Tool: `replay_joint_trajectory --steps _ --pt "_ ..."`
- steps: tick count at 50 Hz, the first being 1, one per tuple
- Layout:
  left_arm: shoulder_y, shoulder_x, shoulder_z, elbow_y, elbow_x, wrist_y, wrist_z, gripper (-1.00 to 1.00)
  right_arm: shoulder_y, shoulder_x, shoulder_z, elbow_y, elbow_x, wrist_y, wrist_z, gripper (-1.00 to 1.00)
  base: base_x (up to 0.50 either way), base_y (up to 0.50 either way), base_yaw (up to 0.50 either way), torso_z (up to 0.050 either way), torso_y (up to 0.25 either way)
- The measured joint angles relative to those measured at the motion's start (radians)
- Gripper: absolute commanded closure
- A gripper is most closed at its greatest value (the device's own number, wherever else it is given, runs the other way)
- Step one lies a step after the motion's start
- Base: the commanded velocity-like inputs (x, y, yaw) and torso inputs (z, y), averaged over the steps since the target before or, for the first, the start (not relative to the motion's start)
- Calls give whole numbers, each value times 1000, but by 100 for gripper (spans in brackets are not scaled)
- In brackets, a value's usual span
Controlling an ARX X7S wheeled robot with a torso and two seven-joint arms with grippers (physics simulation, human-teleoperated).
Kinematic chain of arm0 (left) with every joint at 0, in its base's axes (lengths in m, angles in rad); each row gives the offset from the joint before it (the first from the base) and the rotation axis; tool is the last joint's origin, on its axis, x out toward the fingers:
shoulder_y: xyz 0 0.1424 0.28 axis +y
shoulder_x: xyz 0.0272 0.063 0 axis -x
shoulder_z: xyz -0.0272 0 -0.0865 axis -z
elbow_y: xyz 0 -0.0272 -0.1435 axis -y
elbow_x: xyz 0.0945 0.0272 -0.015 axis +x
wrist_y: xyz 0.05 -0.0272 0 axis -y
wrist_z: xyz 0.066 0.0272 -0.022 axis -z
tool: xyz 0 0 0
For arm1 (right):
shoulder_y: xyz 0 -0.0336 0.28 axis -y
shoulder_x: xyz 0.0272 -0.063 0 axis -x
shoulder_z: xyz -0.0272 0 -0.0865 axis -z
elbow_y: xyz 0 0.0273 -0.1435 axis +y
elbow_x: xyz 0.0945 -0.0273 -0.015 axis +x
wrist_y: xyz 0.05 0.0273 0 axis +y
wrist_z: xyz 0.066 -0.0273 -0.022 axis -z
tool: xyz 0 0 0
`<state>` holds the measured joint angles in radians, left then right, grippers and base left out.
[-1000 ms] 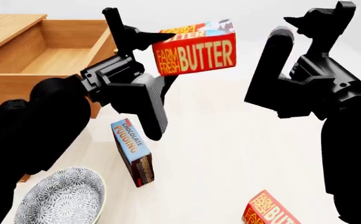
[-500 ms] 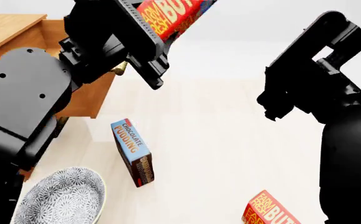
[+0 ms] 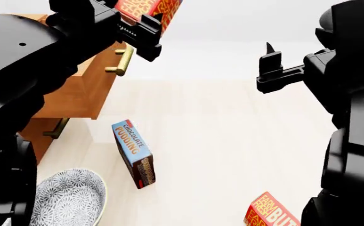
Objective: Put the butter at the front in the top drawer of the cabinet and close it.
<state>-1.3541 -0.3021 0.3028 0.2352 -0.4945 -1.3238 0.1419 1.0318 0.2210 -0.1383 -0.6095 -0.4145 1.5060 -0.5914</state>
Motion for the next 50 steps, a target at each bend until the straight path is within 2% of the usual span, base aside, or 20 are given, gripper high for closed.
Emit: replay_joint_trajectory --steps 14,24,32,41,50 --pt "-25 54 -94 -40 -35 -156 -88 100 23 -127 132 25 -71 45 -76 -100 0 0 0 1 1" --pt "-104 30 -139 -201 -303 -214 -372 100 29 -176 164 43 -159 52 -161 -100 0 0 0 0 1" --pt "-208 -8 -87 -360 -429 -223 -496 100 23 -190 172 47 -189 50 -205 -100 0 0 0 1 1" --pt "-346 -28 7 -563 -446 -187 -513 100 8 -196 179 45 -201 47 -235 -100 0 0 0 0 2" --pt "-491 -25 140 -800 -387 -122 -436 100 -5 -199 187 43 -197 40 -248 -100 0 0 0 1 1"
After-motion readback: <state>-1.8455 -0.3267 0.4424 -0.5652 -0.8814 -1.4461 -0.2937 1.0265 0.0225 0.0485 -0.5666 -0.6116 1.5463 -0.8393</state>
